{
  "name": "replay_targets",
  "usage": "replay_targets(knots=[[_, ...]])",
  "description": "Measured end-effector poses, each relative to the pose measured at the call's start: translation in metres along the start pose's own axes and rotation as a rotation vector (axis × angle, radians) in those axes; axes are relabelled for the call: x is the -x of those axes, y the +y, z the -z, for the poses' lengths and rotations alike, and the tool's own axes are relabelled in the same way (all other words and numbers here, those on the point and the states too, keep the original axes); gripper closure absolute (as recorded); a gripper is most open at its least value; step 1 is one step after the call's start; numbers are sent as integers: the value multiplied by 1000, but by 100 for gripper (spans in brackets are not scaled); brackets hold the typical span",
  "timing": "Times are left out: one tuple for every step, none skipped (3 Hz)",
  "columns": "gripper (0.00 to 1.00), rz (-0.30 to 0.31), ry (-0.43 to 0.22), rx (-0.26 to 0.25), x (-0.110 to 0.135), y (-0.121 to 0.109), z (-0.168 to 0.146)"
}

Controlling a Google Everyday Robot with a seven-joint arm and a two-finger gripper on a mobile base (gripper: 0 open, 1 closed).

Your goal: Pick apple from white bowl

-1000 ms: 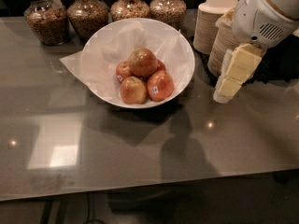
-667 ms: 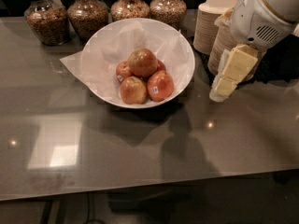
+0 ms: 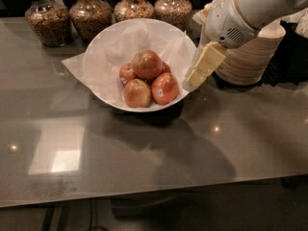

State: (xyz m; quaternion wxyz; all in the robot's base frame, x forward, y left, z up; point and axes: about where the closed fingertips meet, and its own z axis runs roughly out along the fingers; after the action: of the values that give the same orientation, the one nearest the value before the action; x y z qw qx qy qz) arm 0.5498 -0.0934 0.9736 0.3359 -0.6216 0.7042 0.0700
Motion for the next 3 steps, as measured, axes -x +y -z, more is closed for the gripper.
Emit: replay_targets(knots=[[0, -4, -109, -2, 10, -11, -14], [5, -7, -198, 16, 21, -14, -26], [7, 6, -249, 66, 34, -10, -38]])
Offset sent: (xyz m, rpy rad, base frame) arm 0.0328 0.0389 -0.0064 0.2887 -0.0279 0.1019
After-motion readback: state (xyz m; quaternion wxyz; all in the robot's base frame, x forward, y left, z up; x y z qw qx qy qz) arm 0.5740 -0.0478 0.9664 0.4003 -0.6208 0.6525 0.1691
